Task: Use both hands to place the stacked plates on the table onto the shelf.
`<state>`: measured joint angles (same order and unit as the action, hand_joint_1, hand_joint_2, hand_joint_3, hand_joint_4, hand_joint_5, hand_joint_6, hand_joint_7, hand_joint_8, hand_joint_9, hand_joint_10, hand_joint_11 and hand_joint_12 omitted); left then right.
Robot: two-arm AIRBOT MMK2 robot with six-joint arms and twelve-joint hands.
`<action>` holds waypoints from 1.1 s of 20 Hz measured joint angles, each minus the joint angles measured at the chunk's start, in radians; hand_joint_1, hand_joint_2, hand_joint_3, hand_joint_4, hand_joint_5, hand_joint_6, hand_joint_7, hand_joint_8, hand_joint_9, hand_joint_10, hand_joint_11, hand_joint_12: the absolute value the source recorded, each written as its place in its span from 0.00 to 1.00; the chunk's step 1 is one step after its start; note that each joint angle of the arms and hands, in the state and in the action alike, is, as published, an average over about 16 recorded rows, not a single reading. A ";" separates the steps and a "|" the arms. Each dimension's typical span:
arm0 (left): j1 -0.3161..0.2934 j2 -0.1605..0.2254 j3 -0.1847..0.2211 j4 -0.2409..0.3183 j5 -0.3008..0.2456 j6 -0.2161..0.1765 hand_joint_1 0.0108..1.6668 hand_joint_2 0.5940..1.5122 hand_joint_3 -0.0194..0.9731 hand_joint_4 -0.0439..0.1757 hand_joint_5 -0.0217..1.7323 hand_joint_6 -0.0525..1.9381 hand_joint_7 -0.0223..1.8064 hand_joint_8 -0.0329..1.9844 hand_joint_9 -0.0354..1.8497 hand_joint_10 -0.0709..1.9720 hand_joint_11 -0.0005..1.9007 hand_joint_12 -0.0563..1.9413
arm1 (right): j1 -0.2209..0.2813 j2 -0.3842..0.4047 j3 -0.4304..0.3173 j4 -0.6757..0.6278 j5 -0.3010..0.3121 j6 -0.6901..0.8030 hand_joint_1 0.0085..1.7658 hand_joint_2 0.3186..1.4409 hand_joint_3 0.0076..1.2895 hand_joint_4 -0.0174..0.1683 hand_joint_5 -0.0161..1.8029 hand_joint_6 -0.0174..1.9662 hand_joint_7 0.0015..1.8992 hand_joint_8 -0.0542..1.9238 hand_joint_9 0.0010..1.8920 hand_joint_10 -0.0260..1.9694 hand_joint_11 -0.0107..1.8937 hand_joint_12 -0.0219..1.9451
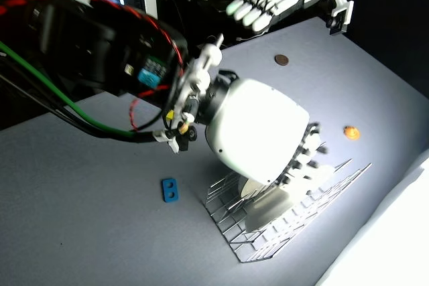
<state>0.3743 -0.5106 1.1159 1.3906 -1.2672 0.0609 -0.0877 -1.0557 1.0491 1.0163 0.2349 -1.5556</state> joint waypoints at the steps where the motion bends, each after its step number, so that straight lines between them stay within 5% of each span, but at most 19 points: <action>1: 0.002 0.002 -0.002 0.005 -0.007 -0.002 0.01 0.60 0.04 0.22 0.03 0.03 0.02 0.02 0.03 0.04 0.01 0.03 | 0.008 0.015 -0.017 -0.015 -0.001 -0.002 0.57 0.63 0.00 0.08 0.40 0.06 0.44 0.05 0.39 0.20 0.23 0.66; 6: 0.013 0.007 -0.002 0.038 -0.033 -0.004 0.01 0.61 0.04 0.22 0.05 0.03 0.05 0.02 0.04 0.05 0.02 0.04 | 0.026 0.122 -0.131 -0.112 -0.007 -0.012 0.50 0.63 0.00 0.08 0.41 0.06 0.45 0.05 0.39 0.20 0.22 0.66; 9: 0.016 0.010 0.000 0.047 -0.045 -0.005 0.01 0.63 0.04 0.22 0.12 0.07 0.13 0.07 0.11 0.11 0.06 0.13 | 0.020 0.198 -0.210 -0.175 -0.011 -0.017 0.41 0.64 0.00 0.08 0.43 0.11 0.47 0.12 0.41 0.28 0.24 0.70; 15: 0.020 0.016 -0.005 0.044 -0.049 -0.005 0.01 0.64 0.04 0.30 0.42 0.41 0.43 0.41 0.39 0.45 0.32 0.48 | -0.019 0.355 -0.368 -0.338 -0.028 0.007 0.23 0.65 0.00 0.11 0.55 0.44 0.57 0.47 0.54 0.57 0.45 0.83; 22: 0.024 0.028 -0.011 0.045 -0.053 -0.010 0.12 0.75 0.03 0.60 0.79 0.83 0.80 0.82 0.77 0.85 0.71 0.90 | -0.050 0.482 -0.477 -0.447 -0.084 0.058 0.15 0.77 0.00 0.47 0.75 0.84 0.74 0.88 0.75 0.91 0.77 0.96</action>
<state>0.3978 -0.4829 1.1047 1.4359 -1.3204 0.0511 -0.1376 -0.5735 0.5720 0.5692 0.1505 -1.4981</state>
